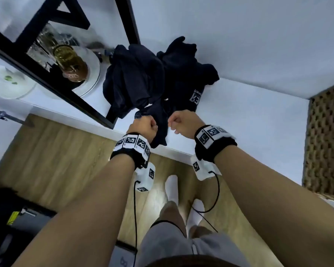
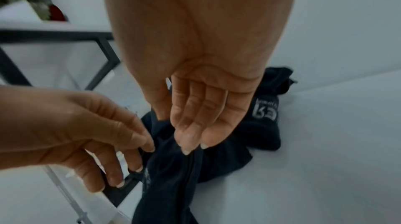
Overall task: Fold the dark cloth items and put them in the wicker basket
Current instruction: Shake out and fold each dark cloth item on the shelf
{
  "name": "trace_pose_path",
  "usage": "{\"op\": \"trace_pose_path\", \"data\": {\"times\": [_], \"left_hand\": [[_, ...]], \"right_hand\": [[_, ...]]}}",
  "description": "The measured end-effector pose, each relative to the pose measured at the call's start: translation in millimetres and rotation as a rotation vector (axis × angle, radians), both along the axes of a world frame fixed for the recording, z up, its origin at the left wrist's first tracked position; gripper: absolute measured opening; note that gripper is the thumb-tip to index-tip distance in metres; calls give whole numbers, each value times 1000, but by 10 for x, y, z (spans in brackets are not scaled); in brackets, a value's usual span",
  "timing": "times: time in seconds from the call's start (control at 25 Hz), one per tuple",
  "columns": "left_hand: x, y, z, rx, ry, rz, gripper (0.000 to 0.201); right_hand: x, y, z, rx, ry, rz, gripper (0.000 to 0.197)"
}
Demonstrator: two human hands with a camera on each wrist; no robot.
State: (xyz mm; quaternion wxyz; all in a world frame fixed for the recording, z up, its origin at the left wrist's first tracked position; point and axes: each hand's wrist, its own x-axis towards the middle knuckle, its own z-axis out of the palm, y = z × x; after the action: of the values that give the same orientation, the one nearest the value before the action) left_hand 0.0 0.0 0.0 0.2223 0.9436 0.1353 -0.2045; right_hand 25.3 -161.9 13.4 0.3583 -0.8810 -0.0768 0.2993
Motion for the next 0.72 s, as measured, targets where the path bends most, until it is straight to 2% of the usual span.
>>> {"op": "trace_pose_path", "data": {"times": [0.08,0.16,0.24,0.32,0.48,0.64,0.72], "left_hand": [[115,7,-118,78,77,-55,26],[183,-20,-256,131,138,-129,41],[204,-42,-395,163,159,-188,51],[247,-48,-480,188,165,-217,51],[289,-84,-497,148,127,-183,35],[288,-62,-153,82,53,-70,25],[368,-39,97,-27,-70,48,18]], "right_hand": [[143,156,-221,-72,-7,1,24],[229,320,-438,-118,38,-34,45],[256,429,-632,-113,74,-90,56],[282,497,-738,-93,69,-161,53],[317,487,-812,32,83,-290,42],[370,424,-589,197,89,-343,35],[437,354,-338,226,32,-307,25]]}}
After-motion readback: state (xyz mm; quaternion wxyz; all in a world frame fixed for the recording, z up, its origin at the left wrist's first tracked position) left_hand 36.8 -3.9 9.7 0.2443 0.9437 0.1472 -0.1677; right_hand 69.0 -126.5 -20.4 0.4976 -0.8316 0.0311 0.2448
